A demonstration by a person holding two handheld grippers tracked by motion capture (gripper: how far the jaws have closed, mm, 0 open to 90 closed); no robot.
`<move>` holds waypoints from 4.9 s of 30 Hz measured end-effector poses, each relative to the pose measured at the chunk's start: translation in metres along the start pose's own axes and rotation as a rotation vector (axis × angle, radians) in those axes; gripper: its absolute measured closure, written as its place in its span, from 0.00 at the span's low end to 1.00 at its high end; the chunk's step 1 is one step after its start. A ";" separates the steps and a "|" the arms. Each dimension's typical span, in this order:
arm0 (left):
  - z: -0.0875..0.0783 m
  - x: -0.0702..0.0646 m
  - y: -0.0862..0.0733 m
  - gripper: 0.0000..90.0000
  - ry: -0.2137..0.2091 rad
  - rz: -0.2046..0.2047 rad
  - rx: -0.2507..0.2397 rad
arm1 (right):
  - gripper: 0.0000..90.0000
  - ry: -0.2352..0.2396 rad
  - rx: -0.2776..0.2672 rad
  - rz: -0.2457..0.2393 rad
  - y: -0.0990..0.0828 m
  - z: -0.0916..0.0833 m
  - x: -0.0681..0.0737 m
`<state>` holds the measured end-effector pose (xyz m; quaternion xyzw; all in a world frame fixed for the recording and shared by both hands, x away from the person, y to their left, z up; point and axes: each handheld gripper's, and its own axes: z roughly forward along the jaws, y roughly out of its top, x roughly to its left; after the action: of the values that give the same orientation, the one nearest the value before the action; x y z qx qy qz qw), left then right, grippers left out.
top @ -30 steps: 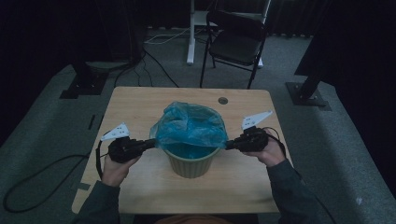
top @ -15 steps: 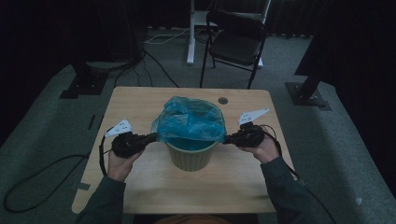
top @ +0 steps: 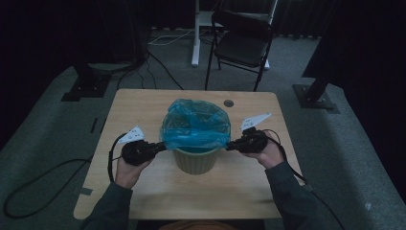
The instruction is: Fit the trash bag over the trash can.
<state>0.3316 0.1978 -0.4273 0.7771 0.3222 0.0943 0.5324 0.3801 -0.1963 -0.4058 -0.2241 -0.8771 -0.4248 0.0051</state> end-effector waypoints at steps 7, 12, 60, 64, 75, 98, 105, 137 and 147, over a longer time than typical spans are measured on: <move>0.004 0.000 0.001 0.99 0.019 -0.014 0.008 | 1.00 -0.022 0.006 -0.001 0.000 0.003 0.001; 0.019 0.005 0.007 0.97 0.036 -0.018 0.018 | 0.97 -0.048 -0.021 0.010 0.006 0.003 -0.004; -0.007 -0.004 0.022 0.99 0.021 0.009 -0.074 | 0.99 -0.038 -0.129 -0.010 0.008 -0.024 -0.001; -0.006 -0.005 0.014 0.99 0.014 0.014 -0.058 | 1.00 -0.014 -0.103 -0.025 0.007 -0.019 0.003; 0.002 -0.007 0.003 0.99 0.003 0.021 -0.024 | 1.00 0.025 -0.065 -0.039 0.005 -0.009 0.006; 0.008 -0.003 -0.007 0.99 -0.015 0.010 0.017 | 1.00 0.062 -0.001 -0.051 0.000 0.002 0.008; 0.011 -0.004 -0.010 0.99 -0.011 0.014 0.037 | 1.00 0.060 0.018 -0.054 -0.002 0.005 0.009; 0.024 0.020 -0.032 0.99 0.028 -0.066 0.134 | 1.00 0.023 0.077 -0.014 -0.023 0.011 -0.001; 0.018 0.024 -0.034 0.94 0.052 -0.091 0.137 | 0.99 0.020 0.092 -0.013 -0.028 0.009 -0.002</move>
<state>0.3455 0.2064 -0.4698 0.7935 0.3765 0.0679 0.4732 0.3724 -0.2048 -0.4325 -0.2137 -0.8970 -0.3864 0.0217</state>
